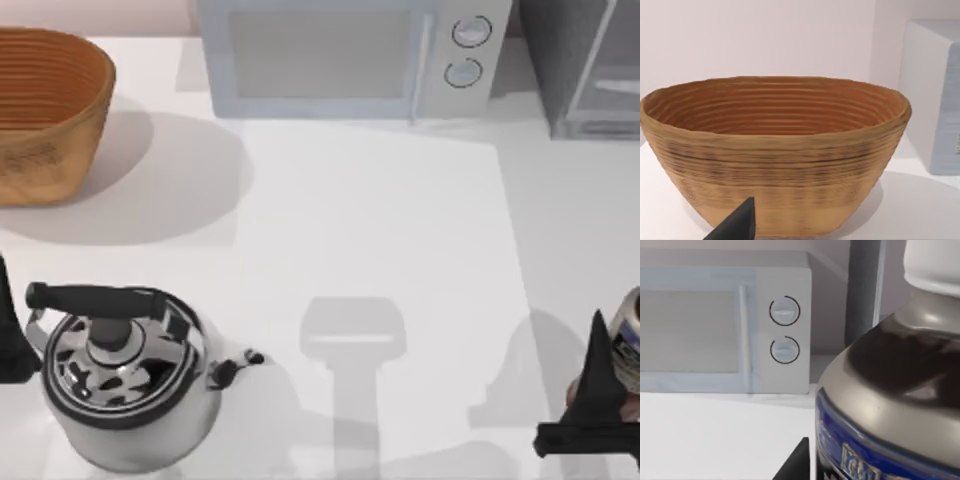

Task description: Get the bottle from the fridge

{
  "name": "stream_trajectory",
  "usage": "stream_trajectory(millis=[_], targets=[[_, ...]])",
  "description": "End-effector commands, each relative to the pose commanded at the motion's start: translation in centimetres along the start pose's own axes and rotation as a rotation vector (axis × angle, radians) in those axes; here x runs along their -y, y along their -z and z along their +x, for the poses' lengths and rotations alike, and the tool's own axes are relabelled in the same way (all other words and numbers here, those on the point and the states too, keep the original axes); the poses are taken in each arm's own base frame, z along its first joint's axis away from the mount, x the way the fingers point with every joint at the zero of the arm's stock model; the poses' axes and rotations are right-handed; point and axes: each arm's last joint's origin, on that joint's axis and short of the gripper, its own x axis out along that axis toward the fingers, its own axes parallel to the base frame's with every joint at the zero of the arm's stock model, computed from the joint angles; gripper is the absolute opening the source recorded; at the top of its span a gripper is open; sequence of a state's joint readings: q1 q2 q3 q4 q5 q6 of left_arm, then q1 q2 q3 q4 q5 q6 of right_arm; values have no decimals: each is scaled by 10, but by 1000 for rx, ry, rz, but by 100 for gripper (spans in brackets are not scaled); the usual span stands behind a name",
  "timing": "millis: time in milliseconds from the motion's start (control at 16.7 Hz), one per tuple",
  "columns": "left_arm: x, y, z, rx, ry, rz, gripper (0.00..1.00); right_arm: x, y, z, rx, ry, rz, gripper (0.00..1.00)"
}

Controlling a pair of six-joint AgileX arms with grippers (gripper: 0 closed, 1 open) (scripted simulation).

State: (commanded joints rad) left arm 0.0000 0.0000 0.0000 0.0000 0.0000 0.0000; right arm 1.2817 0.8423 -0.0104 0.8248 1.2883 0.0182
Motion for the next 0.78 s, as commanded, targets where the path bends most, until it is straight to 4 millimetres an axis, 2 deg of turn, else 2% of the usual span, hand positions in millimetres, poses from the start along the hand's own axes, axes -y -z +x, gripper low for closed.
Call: stream_trajectory(millis=[360,780], targets=[[0,0,0,0,0,0,100,-5,5,4,-3,-47,-7,0],[0,0,0,0,0,0,100,-8,25,31,6,39,9,0]])
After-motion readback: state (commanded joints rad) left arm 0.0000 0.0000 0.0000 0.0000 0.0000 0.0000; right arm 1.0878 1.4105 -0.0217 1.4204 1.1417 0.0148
